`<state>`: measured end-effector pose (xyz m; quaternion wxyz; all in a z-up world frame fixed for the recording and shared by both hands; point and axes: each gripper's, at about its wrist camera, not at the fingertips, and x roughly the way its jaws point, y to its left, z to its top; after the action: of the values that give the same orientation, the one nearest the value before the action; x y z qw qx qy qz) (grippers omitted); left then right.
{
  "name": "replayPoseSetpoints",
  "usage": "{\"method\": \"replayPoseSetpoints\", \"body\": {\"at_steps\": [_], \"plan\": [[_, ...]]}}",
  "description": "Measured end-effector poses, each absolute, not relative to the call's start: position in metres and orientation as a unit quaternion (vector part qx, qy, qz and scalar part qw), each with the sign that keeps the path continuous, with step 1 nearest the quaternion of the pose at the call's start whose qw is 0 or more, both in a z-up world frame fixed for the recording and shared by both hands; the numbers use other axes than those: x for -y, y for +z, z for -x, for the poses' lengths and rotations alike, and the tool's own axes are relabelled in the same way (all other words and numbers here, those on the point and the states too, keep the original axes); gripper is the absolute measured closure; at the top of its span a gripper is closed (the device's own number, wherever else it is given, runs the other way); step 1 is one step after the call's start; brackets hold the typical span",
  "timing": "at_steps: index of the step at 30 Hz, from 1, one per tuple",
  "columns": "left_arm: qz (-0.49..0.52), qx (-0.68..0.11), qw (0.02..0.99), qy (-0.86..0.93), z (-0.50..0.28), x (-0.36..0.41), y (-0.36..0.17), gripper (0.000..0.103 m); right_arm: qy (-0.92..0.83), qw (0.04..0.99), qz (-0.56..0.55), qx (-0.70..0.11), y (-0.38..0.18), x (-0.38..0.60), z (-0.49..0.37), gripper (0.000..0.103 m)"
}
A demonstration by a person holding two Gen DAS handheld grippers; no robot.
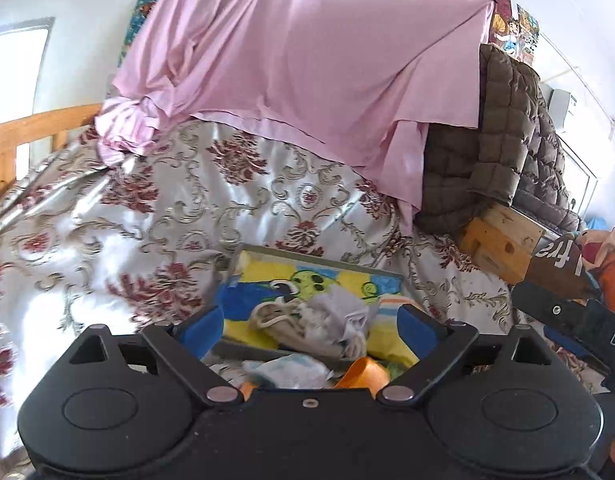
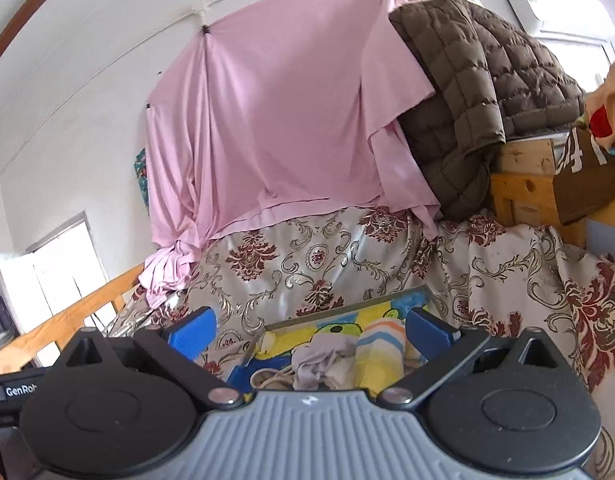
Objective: Organize soft objects
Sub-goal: 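Move both tools back over the remaining items beside the tray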
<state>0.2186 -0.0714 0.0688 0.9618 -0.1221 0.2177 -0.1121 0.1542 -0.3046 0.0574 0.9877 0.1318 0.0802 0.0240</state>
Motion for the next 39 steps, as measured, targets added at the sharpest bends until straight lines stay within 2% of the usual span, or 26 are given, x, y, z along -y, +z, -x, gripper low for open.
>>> {"method": "replayPoseSetpoints", "body": {"at_steps": [10,17,20,23,29,39], "plan": [[0.105,-0.200,0.970,-0.090,-0.173,0.046,0.051,0.001,-0.013,0.993,-0.106,-0.046,0.026,0.289,-0.098,0.000],[0.062,-0.215,0.970,-0.098,-0.150,0.040,0.024,0.001,-0.037,0.981,-0.115,-0.149,-0.005,0.280,-0.077,0.000],[0.048,-0.235,0.965,-0.106,-0.144,0.038,0.009,0.001,-0.023,0.967,-0.146,-0.207,-0.019,0.278,-0.077,0.000],[0.037,-0.267,0.957,-0.109,-0.143,0.038,-0.004,0.001,-0.035,0.961,-0.124,-0.245,-0.028,0.268,-0.079,0.000],[0.008,-0.310,0.945,-0.100,-0.145,0.036,-0.026,0.001,-0.031,0.958,-0.082,-0.272,-0.037,0.252,-0.083,0.000],[-0.011,-0.313,0.946,-0.085,-0.149,0.032,-0.029,0.001,-0.024,0.954,-0.070,-0.291,-0.040,0.247,-0.092,0.000]]}}
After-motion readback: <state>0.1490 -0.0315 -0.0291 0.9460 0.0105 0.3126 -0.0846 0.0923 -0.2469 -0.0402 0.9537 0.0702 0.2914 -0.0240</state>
